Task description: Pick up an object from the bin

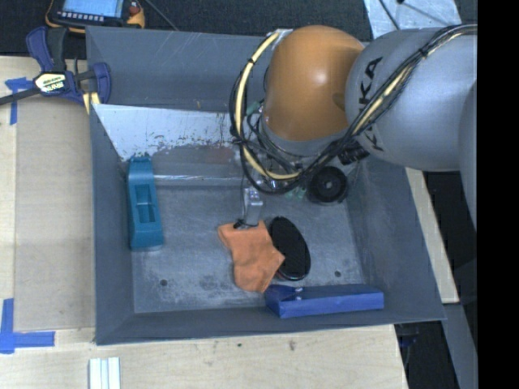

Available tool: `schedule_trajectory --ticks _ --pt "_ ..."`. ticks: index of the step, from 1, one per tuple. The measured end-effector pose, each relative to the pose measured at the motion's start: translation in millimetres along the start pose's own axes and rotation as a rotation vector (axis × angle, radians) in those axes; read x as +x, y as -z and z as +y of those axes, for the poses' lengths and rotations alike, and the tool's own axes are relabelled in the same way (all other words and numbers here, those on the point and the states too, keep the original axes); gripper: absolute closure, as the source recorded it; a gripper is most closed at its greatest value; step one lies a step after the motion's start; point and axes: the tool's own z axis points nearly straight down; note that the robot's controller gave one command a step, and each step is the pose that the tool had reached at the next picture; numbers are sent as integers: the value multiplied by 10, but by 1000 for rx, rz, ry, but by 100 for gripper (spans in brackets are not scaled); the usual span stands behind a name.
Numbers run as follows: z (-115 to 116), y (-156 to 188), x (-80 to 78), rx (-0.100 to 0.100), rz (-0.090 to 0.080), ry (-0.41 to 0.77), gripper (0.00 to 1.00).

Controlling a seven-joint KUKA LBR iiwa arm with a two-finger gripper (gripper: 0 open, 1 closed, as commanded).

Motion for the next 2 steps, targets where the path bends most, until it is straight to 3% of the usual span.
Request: schedule_trajectory --ticks 1,2 --pt "-5 51 -13 -1 -8 -2 0" --pt "-232 -489 -53 -2 -10 -111 0"
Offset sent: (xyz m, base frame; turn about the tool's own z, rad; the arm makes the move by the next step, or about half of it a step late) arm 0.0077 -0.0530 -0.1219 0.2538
